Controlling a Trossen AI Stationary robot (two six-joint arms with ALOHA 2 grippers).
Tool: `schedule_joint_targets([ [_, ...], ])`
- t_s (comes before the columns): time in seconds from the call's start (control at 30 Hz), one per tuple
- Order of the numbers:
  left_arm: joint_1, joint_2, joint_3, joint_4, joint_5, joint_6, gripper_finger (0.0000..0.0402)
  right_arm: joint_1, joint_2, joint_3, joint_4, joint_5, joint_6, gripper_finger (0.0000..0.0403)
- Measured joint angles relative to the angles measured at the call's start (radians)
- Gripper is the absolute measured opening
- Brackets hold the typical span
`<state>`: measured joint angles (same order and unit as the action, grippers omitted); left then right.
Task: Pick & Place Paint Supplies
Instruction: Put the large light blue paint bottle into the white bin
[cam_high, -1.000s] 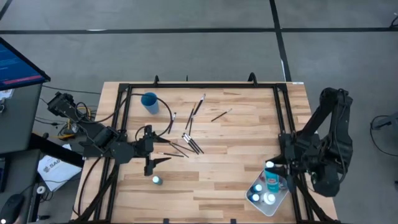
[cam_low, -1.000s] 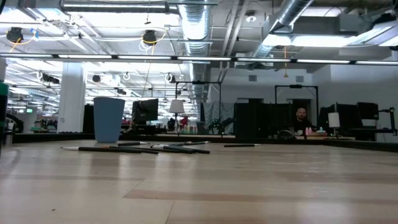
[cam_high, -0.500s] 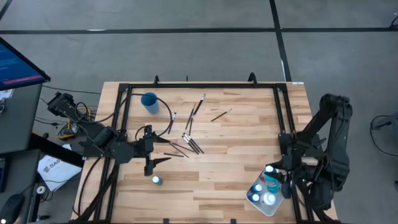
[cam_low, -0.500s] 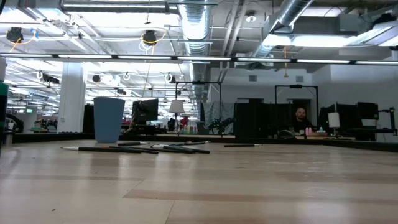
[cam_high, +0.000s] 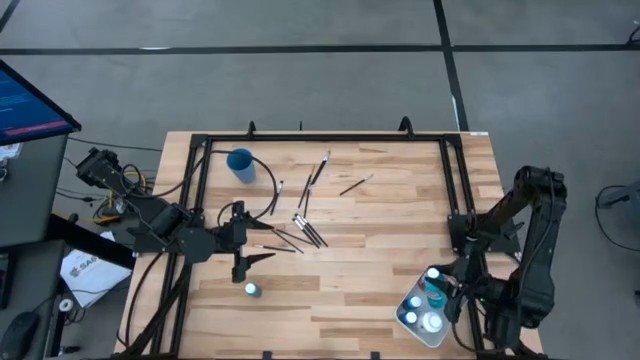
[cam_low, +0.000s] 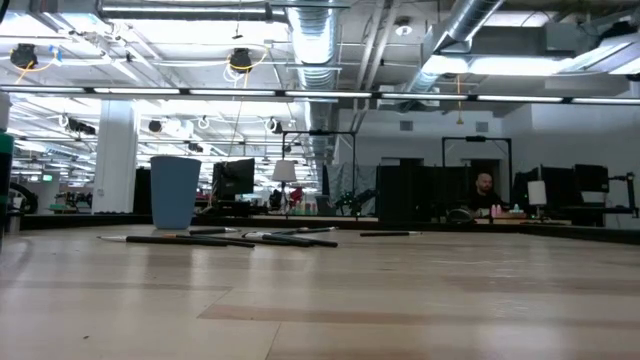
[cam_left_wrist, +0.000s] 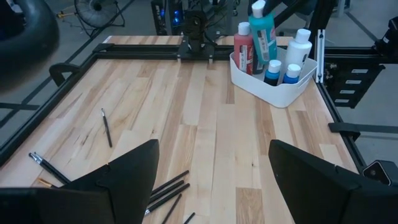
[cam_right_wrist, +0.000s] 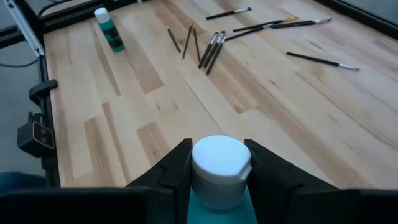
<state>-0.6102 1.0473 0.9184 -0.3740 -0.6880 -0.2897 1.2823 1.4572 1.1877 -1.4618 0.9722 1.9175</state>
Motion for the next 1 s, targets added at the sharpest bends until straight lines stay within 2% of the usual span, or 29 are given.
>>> schedule_joint_targets([
  [0.5,0.0,0.0,0.0,0.0,0.0,0.0,0.0298,0.026,0.166,0.0,-0.007,0.021,0.171,0.0114],
  [0.83,0.0,0.0,0.0,0.0,0.0,0.0,0.0298,0.027,0.2,0.0,-0.015,0.023,0.204,0.0114],
  [1.0,0.0,0.0,0.0,0.0,0.0,0.0,0.0298,0.026,0.2,0.0,-0.015,0.023,0.205,0.0136],
])
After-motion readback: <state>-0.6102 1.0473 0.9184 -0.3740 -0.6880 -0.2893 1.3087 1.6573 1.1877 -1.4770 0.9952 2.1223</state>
